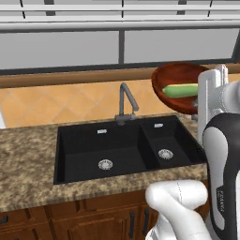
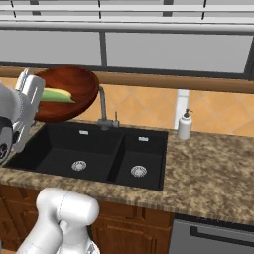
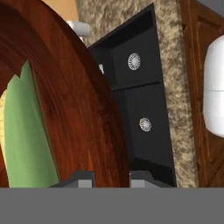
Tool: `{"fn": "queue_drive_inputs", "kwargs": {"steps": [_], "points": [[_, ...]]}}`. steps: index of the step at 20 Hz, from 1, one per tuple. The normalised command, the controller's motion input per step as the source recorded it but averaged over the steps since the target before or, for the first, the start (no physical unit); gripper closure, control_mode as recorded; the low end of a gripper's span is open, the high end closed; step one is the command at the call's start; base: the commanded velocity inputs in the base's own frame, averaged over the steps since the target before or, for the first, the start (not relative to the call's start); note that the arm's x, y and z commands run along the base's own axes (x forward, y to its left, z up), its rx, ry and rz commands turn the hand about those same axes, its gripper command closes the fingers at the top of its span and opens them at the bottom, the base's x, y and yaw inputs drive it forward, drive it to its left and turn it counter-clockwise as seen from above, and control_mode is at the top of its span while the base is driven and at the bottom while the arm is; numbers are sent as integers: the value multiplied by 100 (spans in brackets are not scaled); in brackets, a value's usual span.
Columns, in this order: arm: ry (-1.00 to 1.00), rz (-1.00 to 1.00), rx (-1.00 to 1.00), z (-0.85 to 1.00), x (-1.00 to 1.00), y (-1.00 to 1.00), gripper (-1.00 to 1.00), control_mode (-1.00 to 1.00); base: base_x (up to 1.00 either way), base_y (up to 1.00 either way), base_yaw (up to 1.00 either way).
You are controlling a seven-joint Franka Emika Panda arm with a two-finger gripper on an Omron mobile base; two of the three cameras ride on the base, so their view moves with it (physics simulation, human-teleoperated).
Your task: Pick the corn from the sink and place it in the bowl. Then pick the bowl and place it in the microwave. Then close the microwave door and press the start button.
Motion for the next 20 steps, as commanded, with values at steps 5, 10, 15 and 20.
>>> {"fn": "queue_drive_inputs", "kwargs": {"steps": [5, 10, 15, 20], "points": [[-5, 0, 0, 3, -1, 0, 100, 100, -32, -2, 0], [0, 0, 0, 0, 0, 0, 100, 100, -100, 7, -17], [0, 0, 0, 0, 0, 0, 100, 100, -64, 4, -73], [0, 0, 0, 0, 0, 0, 100, 100, -5, 0, -97]]}}
